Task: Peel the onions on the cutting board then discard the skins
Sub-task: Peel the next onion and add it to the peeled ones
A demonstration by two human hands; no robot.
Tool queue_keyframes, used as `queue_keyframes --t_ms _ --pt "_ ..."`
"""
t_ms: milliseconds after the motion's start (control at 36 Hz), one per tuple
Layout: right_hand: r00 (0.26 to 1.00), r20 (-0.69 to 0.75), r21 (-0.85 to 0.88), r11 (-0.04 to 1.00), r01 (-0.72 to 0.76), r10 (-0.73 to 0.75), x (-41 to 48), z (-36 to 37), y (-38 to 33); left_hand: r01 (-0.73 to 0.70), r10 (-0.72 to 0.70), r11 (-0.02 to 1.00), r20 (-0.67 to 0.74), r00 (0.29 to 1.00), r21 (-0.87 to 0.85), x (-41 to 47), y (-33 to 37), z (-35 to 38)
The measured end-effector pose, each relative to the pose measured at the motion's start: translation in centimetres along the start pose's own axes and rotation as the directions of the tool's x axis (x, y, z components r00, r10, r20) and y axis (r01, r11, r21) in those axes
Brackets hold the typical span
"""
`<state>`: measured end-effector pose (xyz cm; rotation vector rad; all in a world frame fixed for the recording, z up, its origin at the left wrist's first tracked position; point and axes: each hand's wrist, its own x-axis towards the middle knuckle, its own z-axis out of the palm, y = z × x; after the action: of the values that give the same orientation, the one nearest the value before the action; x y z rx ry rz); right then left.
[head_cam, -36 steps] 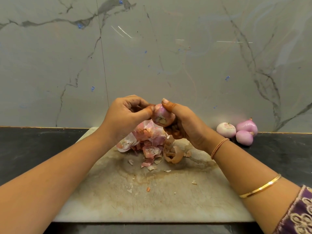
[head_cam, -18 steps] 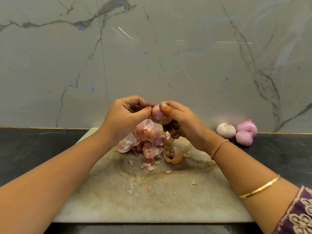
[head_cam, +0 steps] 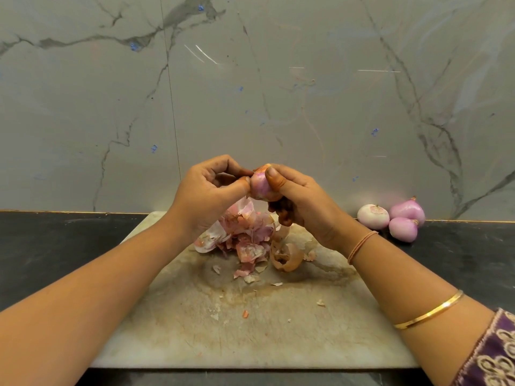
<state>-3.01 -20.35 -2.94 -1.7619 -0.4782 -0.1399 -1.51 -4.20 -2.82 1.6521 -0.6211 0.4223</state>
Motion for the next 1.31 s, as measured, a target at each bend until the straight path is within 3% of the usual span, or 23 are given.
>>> queue_keyframes --t_ms 111,389,639,806,1028,1306 --pt "1.000 0.002 0.003 1.000 0.006 -0.006 0.02 0.08 0.00 -0.013 0.014 1.000 -0.043 0.999 0.024 0.11 -0.13 -0.06" --pt "1.000 -0.007 -0.015 1.000 0.000 0.000 0.15 -0.09 0.19 0.014 -0.013 0.999 0.028 1.000 -0.045 -0.03 -0.16 -0.02" --pt "1.000 0.012 0.034 0.999 0.002 -0.002 0.08 -0.07 0.11 -0.062 0.062 0.998 -0.007 0.998 -0.015 0.29 -0.46 -0.17" --pt "1.000 -0.003 0.004 1.000 -0.004 0.004 0.12 -0.14 0.23 -0.033 0.036 0.998 0.047 0.998 -0.049 -0.08 -0.21 0.02" --pt "1.000 0.023 0.048 0.999 0.004 -0.005 0.04 -0.09 0.02 -0.064 0.063 0.998 -0.012 0.998 -0.016 0.39 -0.54 -0.18" --pt "1.000 -0.005 0.011 1.000 0.004 -0.004 0.17 -0.13 0.20 -0.016 0.017 0.998 0.013 1.000 -0.062 -0.09 -0.13 0.18"
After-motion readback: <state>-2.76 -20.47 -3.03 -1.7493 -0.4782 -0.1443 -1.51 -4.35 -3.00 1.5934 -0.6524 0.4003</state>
